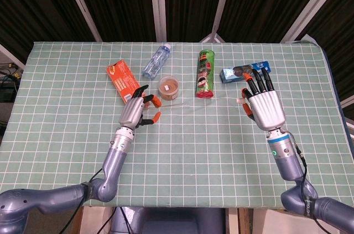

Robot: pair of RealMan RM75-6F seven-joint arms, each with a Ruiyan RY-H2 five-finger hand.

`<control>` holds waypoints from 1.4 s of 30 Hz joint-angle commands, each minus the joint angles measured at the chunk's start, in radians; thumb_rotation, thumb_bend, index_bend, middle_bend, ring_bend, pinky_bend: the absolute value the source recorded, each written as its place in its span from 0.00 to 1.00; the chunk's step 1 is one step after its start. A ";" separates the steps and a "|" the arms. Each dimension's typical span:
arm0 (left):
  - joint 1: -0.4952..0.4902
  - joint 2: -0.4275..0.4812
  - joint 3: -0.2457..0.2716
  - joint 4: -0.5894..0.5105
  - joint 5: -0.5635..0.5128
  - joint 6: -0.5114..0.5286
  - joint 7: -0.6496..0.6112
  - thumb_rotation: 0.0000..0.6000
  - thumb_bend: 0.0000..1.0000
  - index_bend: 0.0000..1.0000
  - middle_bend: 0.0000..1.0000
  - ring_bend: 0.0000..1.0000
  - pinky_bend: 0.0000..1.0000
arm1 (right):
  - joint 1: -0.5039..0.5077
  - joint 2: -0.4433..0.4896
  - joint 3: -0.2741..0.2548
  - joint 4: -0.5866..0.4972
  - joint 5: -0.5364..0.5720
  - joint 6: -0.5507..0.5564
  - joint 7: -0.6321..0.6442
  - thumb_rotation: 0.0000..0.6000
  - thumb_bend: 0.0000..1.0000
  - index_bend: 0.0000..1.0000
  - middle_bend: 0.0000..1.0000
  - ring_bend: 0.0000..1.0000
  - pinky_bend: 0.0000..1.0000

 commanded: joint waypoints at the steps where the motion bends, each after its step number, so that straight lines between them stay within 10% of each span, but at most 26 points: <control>1: -0.013 -0.026 -0.013 0.020 -0.003 0.005 -0.005 1.00 0.68 0.54 0.49 0.07 0.00 | 0.020 -0.002 -0.004 0.012 -0.030 0.009 -0.014 1.00 0.42 0.58 0.20 0.09 0.00; 17: -0.026 -0.057 -0.061 0.005 -0.092 0.014 0.086 1.00 0.68 0.53 0.49 0.07 0.00 | 0.119 -0.093 -0.046 0.121 -0.174 0.013 -0.165 1.00 0.42 0.60 0.20 0.09 0.00; 42: -0.028 -0.092 -0.085 -0.010 -0.163 0.032 0.142 1.00 0.68 0.53 0.49 0.07 0.00 | 0.164 -0.225 -0.015 0.168 -0.108 0.026 -0.276 1.00 0.42 0.60 0.21 0.09 0.00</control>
